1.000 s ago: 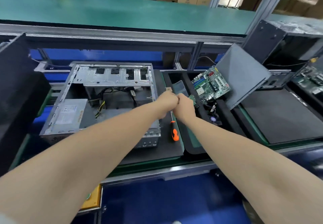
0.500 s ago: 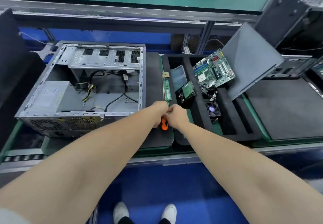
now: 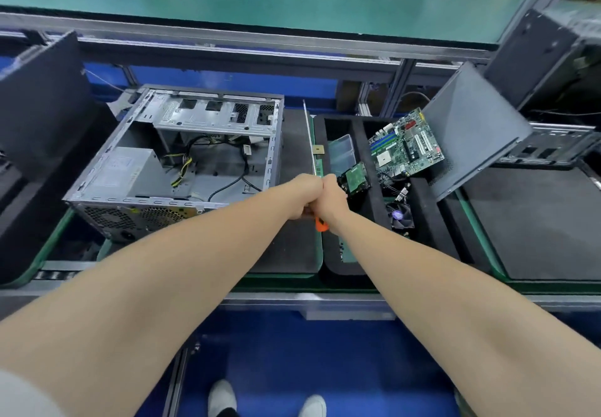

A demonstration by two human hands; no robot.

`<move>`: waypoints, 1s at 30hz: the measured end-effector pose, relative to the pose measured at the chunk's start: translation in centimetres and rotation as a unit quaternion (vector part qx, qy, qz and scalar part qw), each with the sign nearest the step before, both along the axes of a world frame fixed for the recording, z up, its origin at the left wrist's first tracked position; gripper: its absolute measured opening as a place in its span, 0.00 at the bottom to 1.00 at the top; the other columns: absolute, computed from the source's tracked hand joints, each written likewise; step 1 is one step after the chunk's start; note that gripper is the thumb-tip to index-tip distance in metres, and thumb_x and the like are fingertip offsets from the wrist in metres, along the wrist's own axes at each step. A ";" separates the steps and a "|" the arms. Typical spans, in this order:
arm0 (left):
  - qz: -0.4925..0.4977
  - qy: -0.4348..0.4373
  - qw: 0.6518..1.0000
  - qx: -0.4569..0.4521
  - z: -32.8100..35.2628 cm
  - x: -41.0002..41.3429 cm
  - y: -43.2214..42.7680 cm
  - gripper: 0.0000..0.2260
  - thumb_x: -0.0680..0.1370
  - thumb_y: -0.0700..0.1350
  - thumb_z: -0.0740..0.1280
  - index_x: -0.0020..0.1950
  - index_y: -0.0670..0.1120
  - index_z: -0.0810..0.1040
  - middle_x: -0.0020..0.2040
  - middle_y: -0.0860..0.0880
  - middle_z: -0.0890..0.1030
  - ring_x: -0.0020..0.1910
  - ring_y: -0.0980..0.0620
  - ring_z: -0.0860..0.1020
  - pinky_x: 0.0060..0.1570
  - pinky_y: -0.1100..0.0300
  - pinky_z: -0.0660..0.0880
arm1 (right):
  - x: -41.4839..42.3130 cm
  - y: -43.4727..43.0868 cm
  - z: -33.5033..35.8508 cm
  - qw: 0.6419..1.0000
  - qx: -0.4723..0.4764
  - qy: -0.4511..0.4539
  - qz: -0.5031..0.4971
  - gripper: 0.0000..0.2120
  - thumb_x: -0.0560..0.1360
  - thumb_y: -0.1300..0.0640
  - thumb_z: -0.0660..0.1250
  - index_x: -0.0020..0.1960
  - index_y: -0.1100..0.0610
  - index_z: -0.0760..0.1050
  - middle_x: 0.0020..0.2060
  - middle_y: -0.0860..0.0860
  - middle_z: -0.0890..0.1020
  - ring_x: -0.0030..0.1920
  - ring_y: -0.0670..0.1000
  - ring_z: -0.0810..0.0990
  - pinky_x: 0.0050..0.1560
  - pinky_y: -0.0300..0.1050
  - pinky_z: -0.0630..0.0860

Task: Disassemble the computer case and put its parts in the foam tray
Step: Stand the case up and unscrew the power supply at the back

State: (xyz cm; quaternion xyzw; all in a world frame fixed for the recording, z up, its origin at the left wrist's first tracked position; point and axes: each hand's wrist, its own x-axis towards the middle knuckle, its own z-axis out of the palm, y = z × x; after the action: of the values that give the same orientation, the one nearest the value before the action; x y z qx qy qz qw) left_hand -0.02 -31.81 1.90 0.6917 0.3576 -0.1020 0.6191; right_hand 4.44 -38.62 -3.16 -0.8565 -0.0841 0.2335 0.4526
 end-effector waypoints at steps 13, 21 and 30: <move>0.029 -0.061 0.924 0.376 4.4 -7.4 15.8 0.10 0.78 0.41 0.65 0.50 0.47 0.87 0.50 0.45 0.86 0.50 0.44 0.82 0.50 0.52 0.81 | -4.1 10.2 8.1 0.954 -0.031 -0.247 0.169 0.27 0.81 0.51 0.67 0.26 0.54 0.62 0.24 0.51 0.67 0.28 0.50 0.66 0.29 0.48 0.60; 0.026 0.125 0.846 0.517 0.8 -15.5 27.6 0.30 0.75 0.59 0.69 0.73 0.49 0.68 0.73 0.39 0.65 0.71 0.35 0.67 0.68 0.41 0.64 | -11.5 19.1 7.7 0.926 -0.068 -0.193 0.317 0.17 0.75 0.41 0.78 0.44 0.57 0.88 0.27 0.50 0.79 0.29 0.48 0.75 0.33 0.44 0.74; 0.039 0.108 0.856 0.505 -1.9 -17.5 30.1 0.55 0.67 0.77 0.65 0.83 0.48 0.48 0.70 0.38 0.70 0.64 0.38 0.76 0.53 0.48 0.73 | -13.5 22.2 7.7 0.877 -0.194 -0.199 0.391 0.25 0.65 0.36 0.83 0.46 0.56 0.85 0.39 0.54 0.87 0.38 0.51 0.83 0.40 0.47 0.80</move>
State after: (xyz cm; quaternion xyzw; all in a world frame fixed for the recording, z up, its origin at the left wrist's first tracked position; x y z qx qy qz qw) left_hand -17.50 -1.70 -0.05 0.8794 0.4513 0.0425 0.1457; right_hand -9.08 -16.43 4.52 -0.8529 -0.4534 0.2281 0.1225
